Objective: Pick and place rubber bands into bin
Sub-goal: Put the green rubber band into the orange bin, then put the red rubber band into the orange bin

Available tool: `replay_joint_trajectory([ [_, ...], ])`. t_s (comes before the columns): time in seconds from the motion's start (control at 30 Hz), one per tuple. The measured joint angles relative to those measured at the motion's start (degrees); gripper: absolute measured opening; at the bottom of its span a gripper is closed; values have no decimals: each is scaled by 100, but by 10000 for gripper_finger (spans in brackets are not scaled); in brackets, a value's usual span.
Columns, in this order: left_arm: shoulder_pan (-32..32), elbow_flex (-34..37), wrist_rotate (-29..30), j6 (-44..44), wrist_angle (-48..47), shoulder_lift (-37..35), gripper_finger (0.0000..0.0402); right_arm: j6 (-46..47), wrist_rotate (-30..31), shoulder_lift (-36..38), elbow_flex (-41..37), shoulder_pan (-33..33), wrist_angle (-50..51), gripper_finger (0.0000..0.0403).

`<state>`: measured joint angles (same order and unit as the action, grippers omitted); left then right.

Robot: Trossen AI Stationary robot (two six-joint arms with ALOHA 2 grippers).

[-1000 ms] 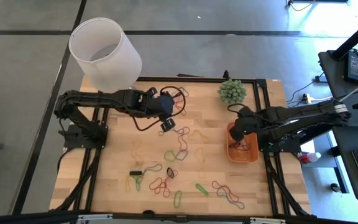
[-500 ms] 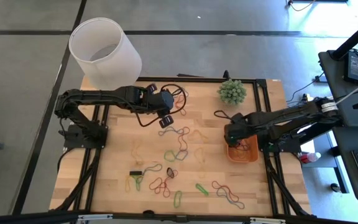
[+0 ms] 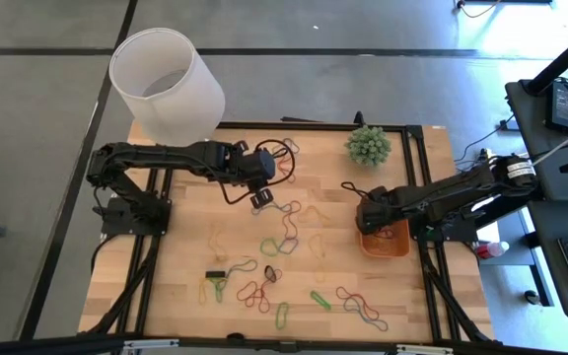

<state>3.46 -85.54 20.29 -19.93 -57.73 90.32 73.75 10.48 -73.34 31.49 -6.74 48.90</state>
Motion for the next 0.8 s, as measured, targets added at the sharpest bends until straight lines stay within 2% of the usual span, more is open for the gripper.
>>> replay_joint_trajectory([
  [0.3, 2, 0, -53, -303, 41, 0, 102, -338, 175, 115, 286, 0, -57, 112],
  [0.47, 2, 0, -69, -315, 54, 0, 102, -350, -149, 365, 486, 0, 648, 150],
  [0.63, 0, 0, -98, -290, 55, 0, 102, -615, -151, 747, 892, -22, 1401, 159],
  [0.8, 0, 0, -421, -287, 220, 0, 97, -1738, -155, 1459, 1250, -26, 1091, 153],
])
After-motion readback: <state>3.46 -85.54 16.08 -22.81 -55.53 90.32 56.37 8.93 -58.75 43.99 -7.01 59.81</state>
